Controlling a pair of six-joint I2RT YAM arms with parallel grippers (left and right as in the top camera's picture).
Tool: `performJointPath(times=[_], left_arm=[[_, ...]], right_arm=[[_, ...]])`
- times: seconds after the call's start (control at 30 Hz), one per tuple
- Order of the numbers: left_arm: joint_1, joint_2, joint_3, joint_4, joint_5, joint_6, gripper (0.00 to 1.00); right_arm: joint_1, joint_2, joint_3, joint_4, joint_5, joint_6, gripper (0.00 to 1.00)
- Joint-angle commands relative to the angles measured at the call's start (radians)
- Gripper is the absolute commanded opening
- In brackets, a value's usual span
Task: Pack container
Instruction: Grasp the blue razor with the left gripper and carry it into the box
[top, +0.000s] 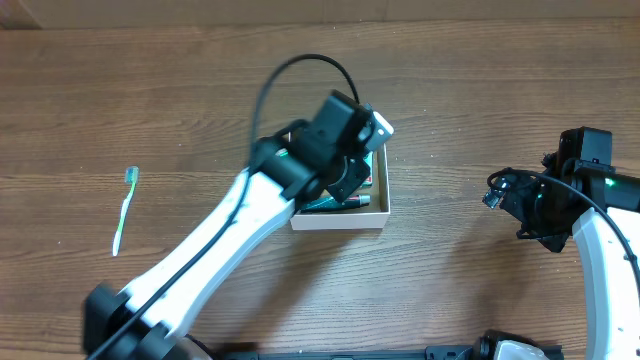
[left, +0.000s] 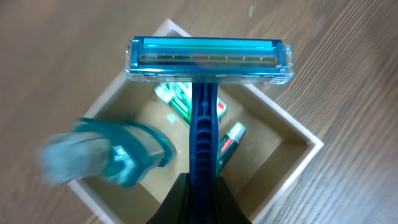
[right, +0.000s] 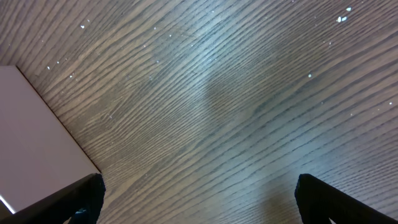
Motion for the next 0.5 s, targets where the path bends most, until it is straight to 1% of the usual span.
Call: performJointPath(times=[0.0, 0.2, 0.23, 0.27, 0.3, 0.37, 0.43, 0.47], left_arm=[[0.01, 0.124, -0.005, -0.005, -0.024, 0.029, 0.04], [0.029, 0.248, -0.005, -0.009, -0.021, 0.008, 0.04], [0.029, 0.254, -0.005, -0.01, -0.021, 0.008, 0.08], [0.029, 0.261, -0.005, -0.01, -0.021, 0.008, 0.14], [0.029, 0.264, -0.005, -0.01, -0.021, 0.008, 0.23], [0.029, 0.264, -0.005, -0.01, -0.021, 0.008, 0.27], [0.029, 0.263, -0.005, -0.01, -0.021, 0.008, 0.38], [0.029, 0.262, -0.005, -0.011, -0.021, 0.008, 0.39]], right_arm=[[0.001, -0.018, 0.002, 0.002, -0.007, -0.004, 1.0], [0.001, -0.018, 0.002, -0.001, -0.007, -0.004, 1.0], [0.001, -0.019, 0.002, -0.001, -0.007, -0.004, 1.0], [0.001, -0.018, 0.002, -0.001, -0.007, -0.004, 1.0], [0.001, -0.018, 0.002, -0.001, -0.007, -0.004, 1.0], [0.001, -0.018, 0.002, -0.001, -0.007, -0.004, 1.0], [0.001, -0.018, 0.002, -0.001, -0.007, -0.004, 1.0], [0.001, -0.018, 0.002, -0.001, -0.007, -0.004, 1.0]])
